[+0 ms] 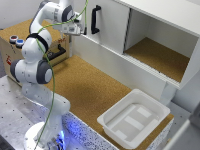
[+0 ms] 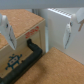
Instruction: Go towards the pink block and pick it up
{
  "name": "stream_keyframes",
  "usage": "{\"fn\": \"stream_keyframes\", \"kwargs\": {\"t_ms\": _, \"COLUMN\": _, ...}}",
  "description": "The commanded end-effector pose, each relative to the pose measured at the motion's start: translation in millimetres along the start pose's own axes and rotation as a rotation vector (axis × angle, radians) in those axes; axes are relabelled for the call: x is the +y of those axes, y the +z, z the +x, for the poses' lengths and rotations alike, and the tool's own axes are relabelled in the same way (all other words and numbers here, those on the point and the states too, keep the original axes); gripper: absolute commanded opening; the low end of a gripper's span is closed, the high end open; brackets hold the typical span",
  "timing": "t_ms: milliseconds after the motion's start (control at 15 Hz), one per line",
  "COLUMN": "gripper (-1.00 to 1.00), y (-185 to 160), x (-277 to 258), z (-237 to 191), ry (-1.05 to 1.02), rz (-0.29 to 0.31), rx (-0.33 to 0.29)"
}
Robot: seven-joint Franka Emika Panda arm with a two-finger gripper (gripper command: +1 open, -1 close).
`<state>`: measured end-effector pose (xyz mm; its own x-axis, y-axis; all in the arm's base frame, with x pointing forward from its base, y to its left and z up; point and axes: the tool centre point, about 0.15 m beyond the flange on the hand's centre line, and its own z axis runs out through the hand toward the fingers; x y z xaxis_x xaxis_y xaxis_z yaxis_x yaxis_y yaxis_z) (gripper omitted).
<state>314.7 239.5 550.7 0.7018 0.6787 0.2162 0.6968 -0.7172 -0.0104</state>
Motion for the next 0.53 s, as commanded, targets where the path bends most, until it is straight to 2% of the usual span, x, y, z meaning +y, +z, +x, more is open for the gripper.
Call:
{"fn": "stream_keyframes", "kwargs": {"t_ms": 0, "gripper": 1.0, "y": 30.3, "x": -66.8, "z": 66.0, "ry": -0.026, "rz": -0.023, "rx": 0.0}}
{"fn": "stream_keyframes", "kwargs": {"t_ms": 467, "gripper": 1.0, "y": 59.9, "x": -135.2, "z": 131.1, "ry": -0.097, "rz": -0.038, "rx": -0.039}}
